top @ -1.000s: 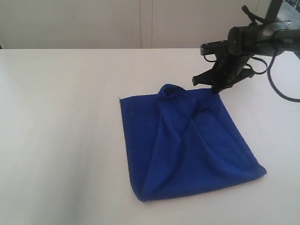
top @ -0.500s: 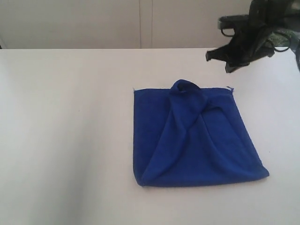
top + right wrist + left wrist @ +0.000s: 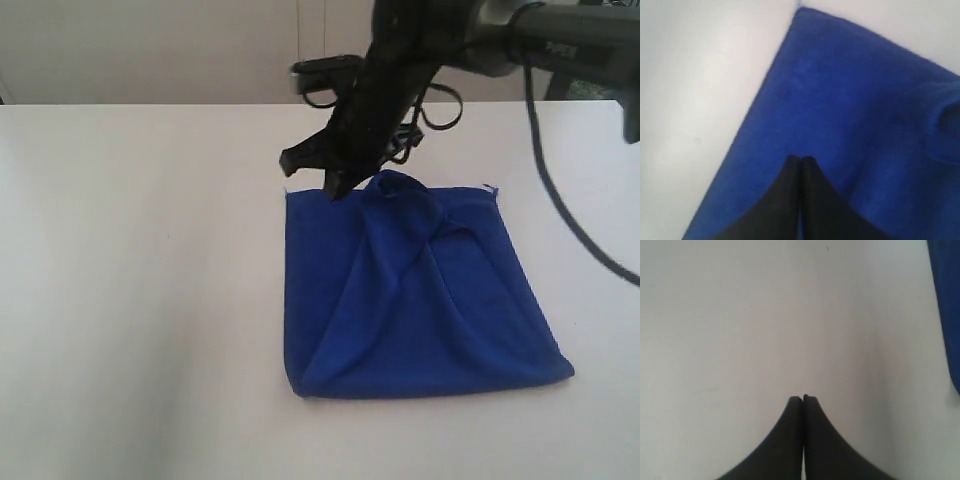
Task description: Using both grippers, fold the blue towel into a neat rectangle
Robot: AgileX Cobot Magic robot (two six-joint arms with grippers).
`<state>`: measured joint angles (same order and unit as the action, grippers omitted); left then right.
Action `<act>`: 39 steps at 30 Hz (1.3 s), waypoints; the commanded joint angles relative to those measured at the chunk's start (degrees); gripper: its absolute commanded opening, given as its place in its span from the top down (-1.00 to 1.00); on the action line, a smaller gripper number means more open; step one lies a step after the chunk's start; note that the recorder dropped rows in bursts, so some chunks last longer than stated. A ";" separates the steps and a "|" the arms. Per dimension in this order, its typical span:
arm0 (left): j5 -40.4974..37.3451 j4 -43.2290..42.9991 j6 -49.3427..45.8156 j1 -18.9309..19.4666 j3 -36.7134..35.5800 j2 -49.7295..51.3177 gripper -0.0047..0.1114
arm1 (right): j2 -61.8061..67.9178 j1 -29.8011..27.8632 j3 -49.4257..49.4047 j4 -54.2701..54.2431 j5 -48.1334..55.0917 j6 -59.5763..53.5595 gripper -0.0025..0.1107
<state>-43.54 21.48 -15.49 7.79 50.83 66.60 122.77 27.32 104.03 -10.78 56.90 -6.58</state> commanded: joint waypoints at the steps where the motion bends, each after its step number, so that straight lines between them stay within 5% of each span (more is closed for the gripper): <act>1: -0.58 0.80 -0.12 0.10 -0.03 -0.57 0.92 | 3.61 3.67 -0.32 0.18 -0.94 -0.69 0.96; 30: -0.58 0.80 -0.12 0.10 -0.03 -0.57 0.92 | 14.53 10.54 -0.10 -6.19 -16.97 1.27 0.96; 39: -0.58 0.80 -0.12 0.10 -0.03 -0.57 0.92 | 3.30 5.32 4.06 -6.54 -10.45 1.66 0.96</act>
<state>-43.54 21.48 -15.49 7.79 50.83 66.60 129.59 35.66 107.54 -17.62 44.62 -5.20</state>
